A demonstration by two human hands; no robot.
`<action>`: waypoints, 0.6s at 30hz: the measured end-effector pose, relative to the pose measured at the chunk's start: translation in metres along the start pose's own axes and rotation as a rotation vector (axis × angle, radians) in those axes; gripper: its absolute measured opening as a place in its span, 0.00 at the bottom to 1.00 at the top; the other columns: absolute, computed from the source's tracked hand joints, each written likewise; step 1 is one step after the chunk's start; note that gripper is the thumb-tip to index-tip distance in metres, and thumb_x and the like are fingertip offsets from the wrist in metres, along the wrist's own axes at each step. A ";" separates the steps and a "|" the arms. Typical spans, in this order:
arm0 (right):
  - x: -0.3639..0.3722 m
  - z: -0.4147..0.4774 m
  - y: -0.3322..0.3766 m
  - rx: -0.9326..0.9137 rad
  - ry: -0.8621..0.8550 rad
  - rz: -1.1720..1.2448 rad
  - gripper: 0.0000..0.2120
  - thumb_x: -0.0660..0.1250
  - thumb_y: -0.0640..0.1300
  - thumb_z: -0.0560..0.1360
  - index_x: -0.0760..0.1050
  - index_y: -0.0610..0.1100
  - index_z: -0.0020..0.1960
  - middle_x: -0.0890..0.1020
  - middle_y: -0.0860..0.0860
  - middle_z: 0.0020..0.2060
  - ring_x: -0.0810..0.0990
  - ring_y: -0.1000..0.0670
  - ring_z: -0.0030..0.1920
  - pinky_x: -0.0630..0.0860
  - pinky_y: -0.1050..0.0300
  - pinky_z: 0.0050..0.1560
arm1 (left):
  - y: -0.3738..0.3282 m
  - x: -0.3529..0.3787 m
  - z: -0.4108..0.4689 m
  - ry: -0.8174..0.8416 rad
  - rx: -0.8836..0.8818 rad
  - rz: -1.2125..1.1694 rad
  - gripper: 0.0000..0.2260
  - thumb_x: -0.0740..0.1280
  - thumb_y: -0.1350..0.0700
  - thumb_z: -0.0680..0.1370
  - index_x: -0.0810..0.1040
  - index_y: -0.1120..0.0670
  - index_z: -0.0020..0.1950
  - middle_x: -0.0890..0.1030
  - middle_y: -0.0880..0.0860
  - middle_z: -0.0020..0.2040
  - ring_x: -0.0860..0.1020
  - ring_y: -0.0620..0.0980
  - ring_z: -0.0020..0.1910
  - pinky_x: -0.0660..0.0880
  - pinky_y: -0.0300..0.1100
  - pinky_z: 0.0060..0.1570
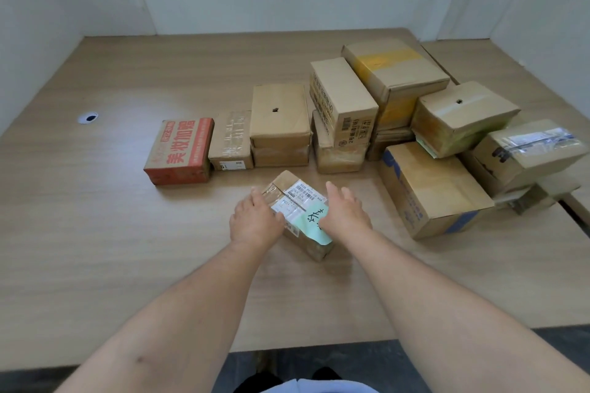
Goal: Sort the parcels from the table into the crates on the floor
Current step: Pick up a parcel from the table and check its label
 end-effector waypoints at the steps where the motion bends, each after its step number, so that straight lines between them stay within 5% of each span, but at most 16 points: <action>1: -0.001 -0.001 -0.002 0.078 -0.026 -0.006 0.39 0.66 0.46 0.73 0.48 0.51 0.77 0.60 0.46 0.72 0.61 0.43 0.70 0.66 0.48 0.63 | 0.002 0.000 -0.003 0.023 -0.008 -0.021 0.31 0.61 0.48 0.77 0.56 0.59 0.75 0.65 0.58 0.73 0.62 0.58 0.72 0.64 0.52 0.68; 4: -0.005 -0.008 -0.014 0.256 -0.046 0.023 0.41 0.71 0.57 0.69 0.56 0.45 0.74 0.68 0.46 0.66 0.69 0.45 0.65 0.70 0.52 0.55 | 0.006 0.002 -0.011 0.052 0.000 -0.084 0.29 0.63 0.48 0.76 0.59 0.57 0.74 0.67 0.55 0.72 0.65 0.57 0.70 0.67 0.53 0.65; 8: 0.003 -0.016 -0.027 0.253 0.023 0.086 0.20 0.64 0.63 0.71 0.75 0.54 0.58 0.75 0.55 0.41 0.75 0.48 0.46 0.67 0.58 0.36 | 0.004 -0.002 -0.010 0.018 0.033 -0.084 0.30 0.63 0.49 0.77 0.57 0.56 0.76 0.62 0.54 0.75 0.63 0.56 0.71 0.66 0.53 0.66; 12: 0.014 -0.017 -0.028 0.223 0.046 0.263 0.20 0.63 0.59 0.75 0.74 0.49 0.62 0.80 0.51 0.53 0.78 0.47 0.51 0.70 0.56 0.43 | -0.004 -0.002 -0.001 0.069 0.054 -0.099 0.35 0.62 0.50 0.78 0.46 0.56 0.79 0.51 0.53 0.79 0.52 0.54 0.77 0.56 0.50 0.72; 18: 0.019 -0.014 -0.024 0.064 0.133 0.386 0.19 0.64 0.48 0.77 0.70 0.43 0.65 0.79 0.47 0.58 0.77 0.45 0.56 0.73 0.55 0.53 | 0.010 0.000 -0.019 -0.063 -0.159 -0.126 0.23 0.61 0.53 0.77 0.64 0.59 0.71 0.65 0.58 0.68 0.64 0.58 0.67 0.67 0.51 0.61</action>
Point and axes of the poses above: each hand's wrist, its own z-axis towards the middle knuckle, its own x-axis out of the palm, y = z × x, the point moved 3 cm from there along z, towards the middle knuckle
